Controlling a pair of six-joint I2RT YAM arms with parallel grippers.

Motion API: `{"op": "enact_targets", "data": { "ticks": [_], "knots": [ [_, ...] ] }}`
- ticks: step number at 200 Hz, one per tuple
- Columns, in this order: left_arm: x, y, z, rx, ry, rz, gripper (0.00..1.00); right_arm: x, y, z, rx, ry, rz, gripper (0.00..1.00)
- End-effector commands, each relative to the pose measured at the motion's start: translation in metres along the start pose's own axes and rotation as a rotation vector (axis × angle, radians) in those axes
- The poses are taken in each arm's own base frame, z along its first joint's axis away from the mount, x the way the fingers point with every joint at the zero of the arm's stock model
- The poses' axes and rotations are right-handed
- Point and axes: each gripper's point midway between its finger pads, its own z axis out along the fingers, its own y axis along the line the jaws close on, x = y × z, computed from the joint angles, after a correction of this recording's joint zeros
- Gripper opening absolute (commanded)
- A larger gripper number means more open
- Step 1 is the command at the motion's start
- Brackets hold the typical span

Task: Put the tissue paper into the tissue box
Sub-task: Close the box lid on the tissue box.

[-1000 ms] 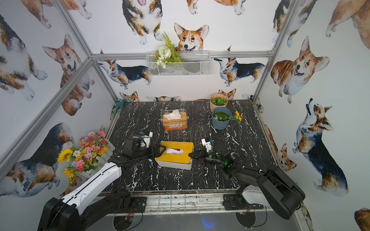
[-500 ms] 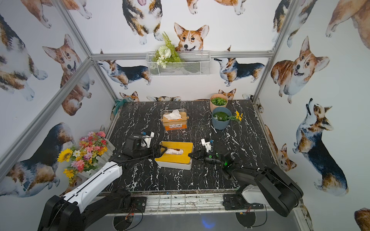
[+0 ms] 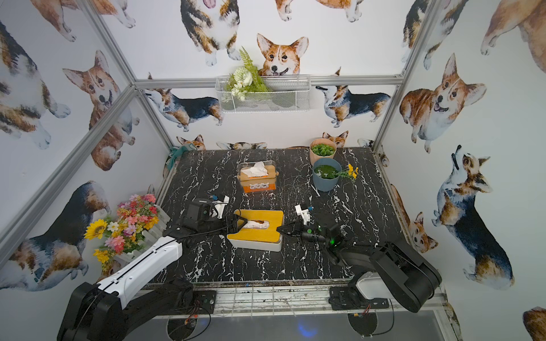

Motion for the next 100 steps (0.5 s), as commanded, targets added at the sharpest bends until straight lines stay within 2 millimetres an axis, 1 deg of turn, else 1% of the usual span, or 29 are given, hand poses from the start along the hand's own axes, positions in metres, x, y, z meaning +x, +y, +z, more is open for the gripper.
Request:
{"op": "enact_targets", "data": {
  "ticks": [1, 35, 100],
  "knots": [
    [-0.002, -0.005, 0.000, 0.026, -0.004, 0.022, 0.90, 0.003, 0.017, 0.000, -0.071, 0.026, -0.047, 0.00],
    [-0.001, -0.005, 0.001, 0.029, 0.002, 0.027, 0.90, 0.002, 0.017, 0.000, -0.089, 0.040, -0.035, 0.00],
    [-0.001, -0.004, 0.002, 0.027, 0.007, 0.024, 0.86, 0.004, 0.006, 0.000, -0.084, 0.049, 0.015, 0.00]
  ]
}}
